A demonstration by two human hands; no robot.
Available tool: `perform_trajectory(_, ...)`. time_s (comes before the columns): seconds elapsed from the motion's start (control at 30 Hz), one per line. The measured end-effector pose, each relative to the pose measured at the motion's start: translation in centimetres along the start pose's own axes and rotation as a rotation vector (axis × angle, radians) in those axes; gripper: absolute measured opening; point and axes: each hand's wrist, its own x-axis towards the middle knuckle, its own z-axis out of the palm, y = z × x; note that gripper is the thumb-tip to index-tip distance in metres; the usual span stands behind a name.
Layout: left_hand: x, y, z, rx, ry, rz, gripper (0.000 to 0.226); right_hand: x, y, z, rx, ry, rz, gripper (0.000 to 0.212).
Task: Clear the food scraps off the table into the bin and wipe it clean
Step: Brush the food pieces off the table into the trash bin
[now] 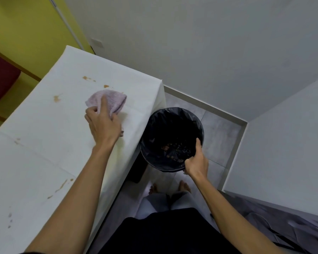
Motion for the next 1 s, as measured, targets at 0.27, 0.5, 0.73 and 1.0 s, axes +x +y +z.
perform_trajectory(0.27, -1.0, 0.2, 2.6, 0.198, -0.142, 0.060, 0.064, -0.4, 0.1, 0.4, -0.003, -0.005, 0.020, 0.099)
perform_trajectory(0.5, -6.4, 4.1, 4.0, 0.174, -0.292, 0.362, 0.064, -0.5, 0.0, 0.3, -0.004, 0.015, 0.028, 0.099)
perform_trajectory(0.73, -1.4, 1.0, 0.6, 0.176, -0.108, 0.302, 0.064, -0.7, -0.3, -0.1, 0.004, 0.029, -0.009, 0.102)
perform_trajectory(1.0, -0.5, -0.5, 2.3, 0.248, -0.240, 0.141, 0.058, -0.9, -0.3, 0.3, 0.007, 0.025, 0.018, 0.100)
